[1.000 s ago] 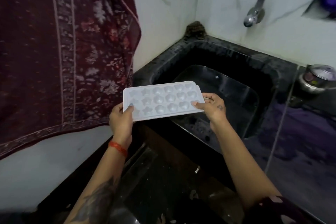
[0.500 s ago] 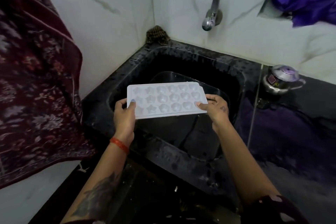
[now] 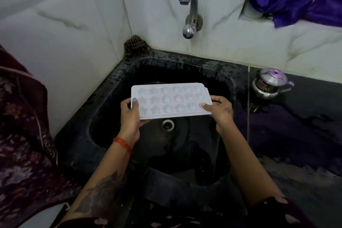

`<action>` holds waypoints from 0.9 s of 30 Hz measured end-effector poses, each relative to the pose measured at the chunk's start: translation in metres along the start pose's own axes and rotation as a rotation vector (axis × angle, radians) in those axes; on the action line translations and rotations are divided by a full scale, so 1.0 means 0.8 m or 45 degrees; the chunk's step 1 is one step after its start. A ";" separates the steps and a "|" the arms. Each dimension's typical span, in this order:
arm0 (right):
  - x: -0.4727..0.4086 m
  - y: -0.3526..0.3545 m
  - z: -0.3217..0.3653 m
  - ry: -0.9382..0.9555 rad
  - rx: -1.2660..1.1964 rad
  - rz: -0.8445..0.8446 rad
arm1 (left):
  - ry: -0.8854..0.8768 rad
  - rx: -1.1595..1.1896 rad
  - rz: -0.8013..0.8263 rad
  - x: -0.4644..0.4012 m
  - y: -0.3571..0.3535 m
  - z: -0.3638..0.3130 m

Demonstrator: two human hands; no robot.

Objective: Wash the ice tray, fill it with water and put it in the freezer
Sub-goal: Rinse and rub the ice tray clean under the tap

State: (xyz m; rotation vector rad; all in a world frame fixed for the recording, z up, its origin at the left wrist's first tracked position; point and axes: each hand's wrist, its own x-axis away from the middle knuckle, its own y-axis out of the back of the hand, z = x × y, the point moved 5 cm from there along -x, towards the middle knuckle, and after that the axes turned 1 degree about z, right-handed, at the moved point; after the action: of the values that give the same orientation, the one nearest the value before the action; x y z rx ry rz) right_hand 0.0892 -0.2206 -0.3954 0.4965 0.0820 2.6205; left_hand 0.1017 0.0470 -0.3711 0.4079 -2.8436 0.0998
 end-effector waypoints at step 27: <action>-0.176 -0.124 0.239 0.520 0.539 -0.016 | 0.084 0.154 0.083 -0.127 -0.036 -0.050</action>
State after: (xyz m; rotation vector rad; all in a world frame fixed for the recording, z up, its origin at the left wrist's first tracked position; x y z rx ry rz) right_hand 0.3172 -0.2024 -0.2780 0.0835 0.7770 2.6533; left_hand 0.2139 0.0510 -0.3593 0.3297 -2.7946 0.2935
